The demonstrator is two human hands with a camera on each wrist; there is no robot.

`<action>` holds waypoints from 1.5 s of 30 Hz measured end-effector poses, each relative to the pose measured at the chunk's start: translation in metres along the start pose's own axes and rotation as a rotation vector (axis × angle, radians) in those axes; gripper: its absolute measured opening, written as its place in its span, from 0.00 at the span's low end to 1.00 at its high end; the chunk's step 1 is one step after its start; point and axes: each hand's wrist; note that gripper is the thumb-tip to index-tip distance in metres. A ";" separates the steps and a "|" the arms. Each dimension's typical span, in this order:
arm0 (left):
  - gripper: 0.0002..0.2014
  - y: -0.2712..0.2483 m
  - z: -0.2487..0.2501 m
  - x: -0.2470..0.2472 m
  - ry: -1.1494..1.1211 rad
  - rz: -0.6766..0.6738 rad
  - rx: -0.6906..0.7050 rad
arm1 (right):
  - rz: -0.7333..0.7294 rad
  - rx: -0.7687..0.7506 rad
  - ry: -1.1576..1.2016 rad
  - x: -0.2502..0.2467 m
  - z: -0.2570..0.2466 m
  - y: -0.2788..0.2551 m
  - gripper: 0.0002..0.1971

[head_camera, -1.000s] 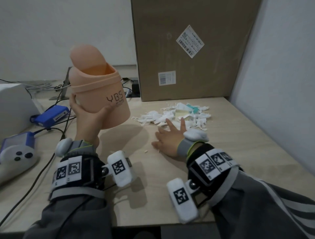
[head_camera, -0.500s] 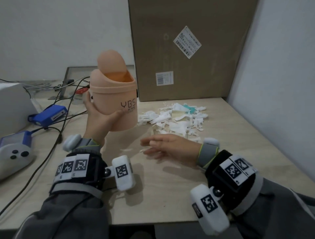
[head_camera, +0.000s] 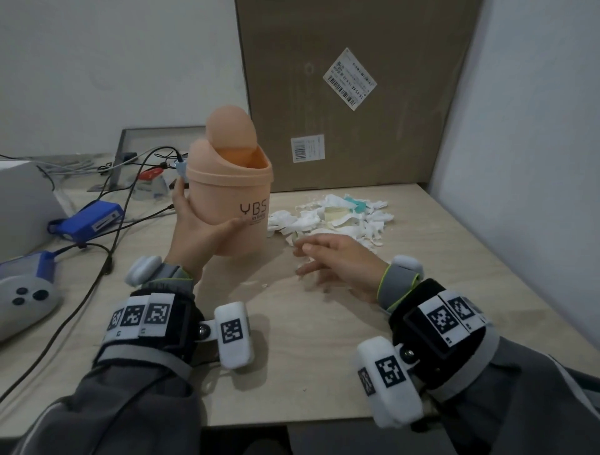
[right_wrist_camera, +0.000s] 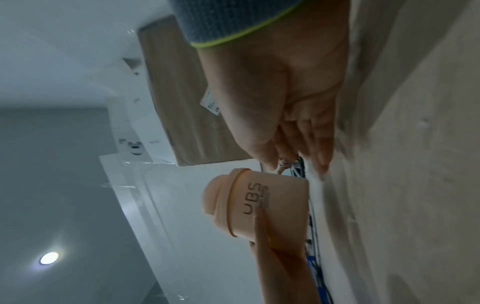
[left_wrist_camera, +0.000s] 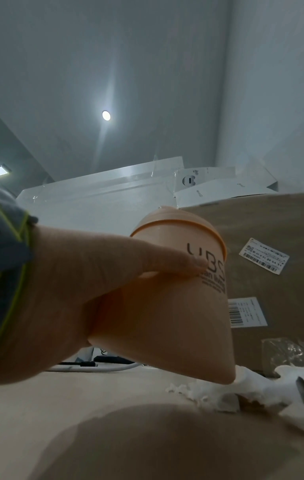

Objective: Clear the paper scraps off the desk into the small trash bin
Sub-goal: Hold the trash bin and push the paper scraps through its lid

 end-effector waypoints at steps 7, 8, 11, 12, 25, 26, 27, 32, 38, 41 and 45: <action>0.68 -0.002 0.004 0.007 0.031 -0.029 -0.025 | 0.452 -0.124 -0.735 -0.047 0.005 -0.001 0.13; 0.68 -0.003 0.004 0.008 0.032 -0.029 -0.026 | 0.371 -0.057 -0.839 -0.053 0.011 0.001 0.20; 0.69 -0.004 0.004 0.010 0.029 -0.038 -0.021 | 0.104 0.129 -1.050 -0.061 0.023 0.008 0.34; 0.69 -0.004 0.003 0.011 0.029 -0.044 -0.016 | 0.050 0.161 -1.074 -0.063 0.027 0.010 0.37; 0.60 -0.004 0.002 0.022 0.064 -0.095 0.007 | 0.173 0.101 -1.113 -0.061 0.026 0.010 0.15; 0.60 -0.004 0.002 0.023 0.064 -0.099 0.011 | 0.205 0.085 -1.125 -0.060 0.024 0.010 0.10; 0.61 -0.004 0.002 0.023 0.065 -0.102 0.011 | 0.236 0.080 -1.132 -0.061 0.023 0.009 0.09; 0.62 -0.004 0.000 0.025 0.081 -0.111 0.018 | 0.352 -0.016 -1.097 -0.061 0.017 0.005 0.09; 0.62 -0.005 0.001 0.028 0.102 -0.137 0.037 | 0.707 -0.266 -0.841 -0.064 0.007 0.002 0.18; 0.62 -0.004 0.001 0.028 0.101 -0.144 0.036 | 0.834 -0.140 -0.638 -0.072 0.011 0.004 0.18; 0.61 -0.004 0.000 0.029 0.109 -0.154 0.046 | 0.856 -0.010 -0.493 -0.078 0.016 0.005 0.20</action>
Point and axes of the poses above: each hand's wrist, its own y-axis towards the middle knuckle, its own x-axis out of the palm, z = x × y, and after that the axes turned 8 degrees about -z, right-handed
